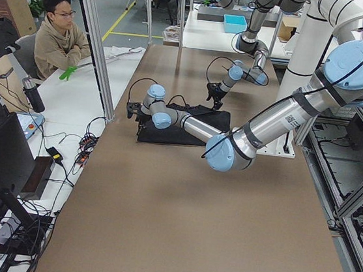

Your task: Fold clothes

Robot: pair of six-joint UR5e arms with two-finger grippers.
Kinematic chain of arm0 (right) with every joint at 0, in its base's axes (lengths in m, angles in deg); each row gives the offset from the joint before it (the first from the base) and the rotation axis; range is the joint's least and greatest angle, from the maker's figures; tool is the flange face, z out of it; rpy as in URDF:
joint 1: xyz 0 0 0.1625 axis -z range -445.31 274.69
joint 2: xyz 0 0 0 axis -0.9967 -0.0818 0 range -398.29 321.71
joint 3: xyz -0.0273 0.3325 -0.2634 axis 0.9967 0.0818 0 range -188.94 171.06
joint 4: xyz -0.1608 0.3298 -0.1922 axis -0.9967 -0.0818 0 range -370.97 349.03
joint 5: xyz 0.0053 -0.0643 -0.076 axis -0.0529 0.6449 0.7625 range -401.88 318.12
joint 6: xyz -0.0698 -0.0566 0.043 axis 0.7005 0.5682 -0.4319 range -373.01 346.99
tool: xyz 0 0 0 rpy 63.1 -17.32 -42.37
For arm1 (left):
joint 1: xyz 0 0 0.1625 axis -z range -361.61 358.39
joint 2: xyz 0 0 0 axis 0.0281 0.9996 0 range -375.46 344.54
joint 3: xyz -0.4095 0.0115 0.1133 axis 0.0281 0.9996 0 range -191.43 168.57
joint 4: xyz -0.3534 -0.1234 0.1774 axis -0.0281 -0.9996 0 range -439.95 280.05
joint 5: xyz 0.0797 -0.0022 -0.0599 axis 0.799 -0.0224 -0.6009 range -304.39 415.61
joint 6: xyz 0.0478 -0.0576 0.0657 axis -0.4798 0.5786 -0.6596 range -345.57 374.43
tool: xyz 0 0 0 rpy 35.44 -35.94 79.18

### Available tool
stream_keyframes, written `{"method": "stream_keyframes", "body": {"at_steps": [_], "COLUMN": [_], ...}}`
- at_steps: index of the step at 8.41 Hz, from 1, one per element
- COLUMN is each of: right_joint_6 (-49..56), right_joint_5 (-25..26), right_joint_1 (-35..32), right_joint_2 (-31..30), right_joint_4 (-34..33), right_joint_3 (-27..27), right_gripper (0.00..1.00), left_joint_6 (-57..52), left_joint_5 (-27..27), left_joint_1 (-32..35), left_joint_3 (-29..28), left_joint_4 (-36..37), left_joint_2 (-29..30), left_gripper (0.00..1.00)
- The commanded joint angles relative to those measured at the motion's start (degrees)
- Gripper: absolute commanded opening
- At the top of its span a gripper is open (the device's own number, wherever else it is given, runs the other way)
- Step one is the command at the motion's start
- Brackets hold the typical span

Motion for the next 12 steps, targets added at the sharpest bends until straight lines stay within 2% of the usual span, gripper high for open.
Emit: {"method": "stream_keyframes", "body": {"at_steps": [1,3,4,6,7,8,9,11,12], "right_joint_6": [1.8,2.9,4.7,7.7,11.3,16.8,18.8,18.3,17.1], "right_joint_5": [0.0,-0.3,-0.3,-3.5,-6.7,-10.8,-11.2,-11.9,-12.0], "right_joint_1": [-1.7,-3.2,-4.5,-7.3,-10.5,-13.9,-15.5,-16.0,-16.2], "right_joint_2": [4.2,4.7,4.7,4.2,4.0,1.8,-0.3,3.2,7.4], "right_joint_4": [3.2,4.3,7.7,9.3,9.4,10.6,14.0,13.1,10.7], "right_joint_3": [7.1,9.9,12.4,14.2,14.2,14.1,14.3,14.6,16.2], "right_gripper": [0.94,0.94,0.94,0.94,0.94,0.94,0.94,0.94,0.94], "left_joint_6": [0.0,0.0,0.0,0.1,0.0,-0.1,0.0,0.1,0.1], "left_joint_5": [-0.1,0.0,-0.1,-0.1,-0.1,-0.1,-0.1,0.0,-0.1], "left_joint_1": [0.0,0.0,0.0,0.0,0.0,0.0,0.0,0.0,0.0], "left_joint_3": [0.4,0.4,0.4,0.4,0.4,0.3,0.3,0.4,0.4], "left_joint_4": [-0.2,-0.2,-0.2,-0.3,-0.3,-0.3,-0.3,-0.3,-0.3], "left_joint_2": [-0.8,-0.8,-0.7,-0.5,-0.6,-0.5,-0.6,-0.6,-0.6], "left_gripper": [1.00,1.00,1.00,1.00,1.00,1.00,1.00,1.00,1.00]}}
